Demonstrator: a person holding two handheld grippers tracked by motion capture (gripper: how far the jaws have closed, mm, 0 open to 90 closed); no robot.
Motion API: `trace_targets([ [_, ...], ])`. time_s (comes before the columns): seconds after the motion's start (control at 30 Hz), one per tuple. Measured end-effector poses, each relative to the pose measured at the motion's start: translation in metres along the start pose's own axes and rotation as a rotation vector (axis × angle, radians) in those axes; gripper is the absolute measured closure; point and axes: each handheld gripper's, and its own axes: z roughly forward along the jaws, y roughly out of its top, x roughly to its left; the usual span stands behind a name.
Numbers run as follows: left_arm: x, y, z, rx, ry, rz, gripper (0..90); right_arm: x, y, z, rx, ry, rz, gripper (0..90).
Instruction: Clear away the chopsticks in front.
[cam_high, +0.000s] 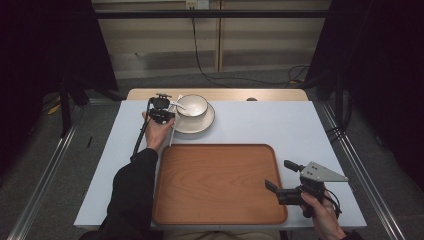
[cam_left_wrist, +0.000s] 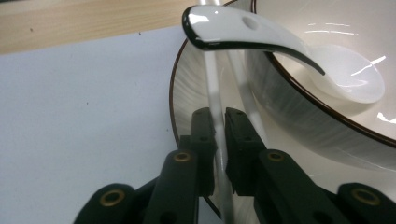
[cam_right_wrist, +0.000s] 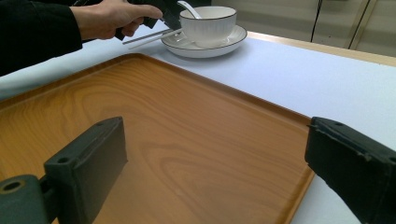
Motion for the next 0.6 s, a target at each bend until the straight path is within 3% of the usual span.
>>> trace_targets([
  [0.03, 0.0001, -0.0002, 0.0001, 0.003, -0.003, 0.004, 83.9, 0.0, 0.0, 0.0001, 0.0, 0.001, 0.002, 5.3],
  [0.1, 0.0009, -0.0005, 0.0002, -0.002, -0.015, -0.029, 84.5, -0.0001, 0.0, -0.0001, 0.0, 0.001, 0.002, 5.3],
  [0.3, 0.0011, -0.0009, -0.0008, 0.004, -0.012, -0.019, 85.0, -0.0007, 0.0, -0.0007, -0.001, 0.001, 0.0, 5.3],
  [0.47, -0.0003, -0.0021, -0.0009, -0.016, -0.015, -0.052, 85.2, -0.0009, 0.0001, -0.001, -0.002, -0.001, -0.001, 5.3],
  [0.6, 0.0005, -0.0026, -0.0023, 0.003, -0.012, -0.027, 85.2, -0.0008, 0.0001, -0.0009, -0.001, 0.0, -0.002, 5.3],
])
